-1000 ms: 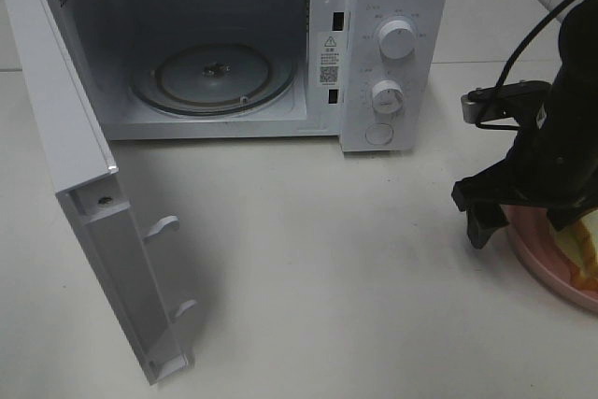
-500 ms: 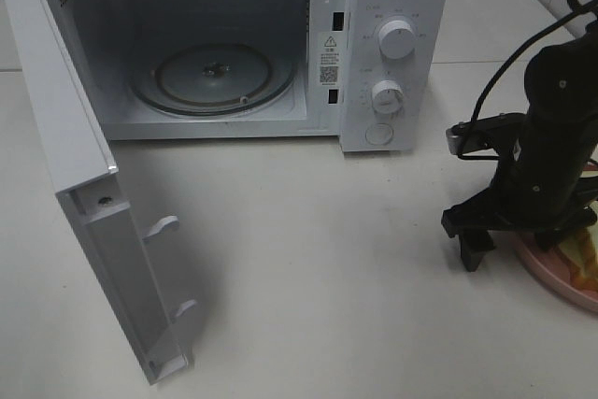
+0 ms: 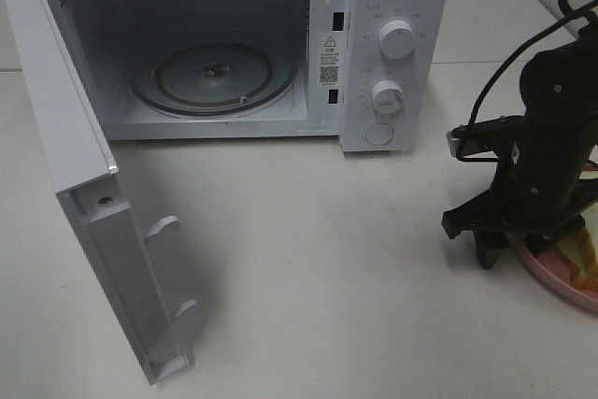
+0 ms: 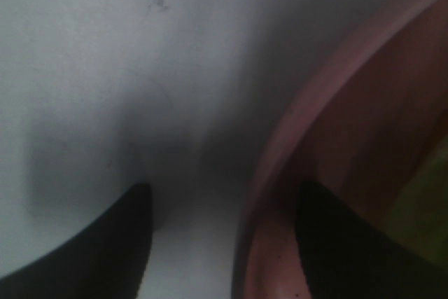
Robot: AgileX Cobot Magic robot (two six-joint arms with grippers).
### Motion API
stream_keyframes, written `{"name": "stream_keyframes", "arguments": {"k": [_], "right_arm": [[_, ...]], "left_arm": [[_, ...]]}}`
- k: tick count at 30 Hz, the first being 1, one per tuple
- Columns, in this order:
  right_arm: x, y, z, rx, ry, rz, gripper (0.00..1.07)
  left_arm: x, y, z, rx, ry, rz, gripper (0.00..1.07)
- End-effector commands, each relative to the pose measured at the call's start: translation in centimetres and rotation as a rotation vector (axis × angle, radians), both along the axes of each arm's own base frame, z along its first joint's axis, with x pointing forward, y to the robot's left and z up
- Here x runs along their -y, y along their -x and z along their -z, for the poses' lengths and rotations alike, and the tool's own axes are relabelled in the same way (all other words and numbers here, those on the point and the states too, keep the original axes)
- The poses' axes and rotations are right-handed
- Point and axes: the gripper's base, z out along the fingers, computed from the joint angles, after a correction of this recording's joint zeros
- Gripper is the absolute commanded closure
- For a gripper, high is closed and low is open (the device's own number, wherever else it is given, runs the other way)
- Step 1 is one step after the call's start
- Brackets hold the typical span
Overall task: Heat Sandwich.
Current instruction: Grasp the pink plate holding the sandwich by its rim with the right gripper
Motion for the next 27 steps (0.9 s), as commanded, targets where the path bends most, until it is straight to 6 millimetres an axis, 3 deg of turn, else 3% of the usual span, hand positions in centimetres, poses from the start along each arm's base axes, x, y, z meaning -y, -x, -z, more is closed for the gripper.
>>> {"name": "stream_keyframes", "arguments": {"k": [1,2,3,6,27], "right_arm": [[0.4,0.1,0.4,-0.022,0.023,0.024,0.69],[0.4,0.1,0.4,-0.022,0.023,0.024,0.69],[0.4,0.1,0.4,-0.021,0.026,0.023,0.77],[0.6,0.2,0.3,-0.027,0.049,0.028,1.07],[1.0,0.5,-0.7,-0.033,0.097,0.029,1.07]], "left_arm": [[0.0,0.3,0.0,0.023,0.003,0.002,0.07],[0.0,0.3,0.0,0.023,0.003,0.002,0.07],[0.0,0.3,0.0,0.023,0.003,0.002,0.07],[0.0,0.3,0.0,0.023,0.003,0.002,0.07],[0.0,0.3,0.0,0.023,0.003,0.002,0.07]]}}
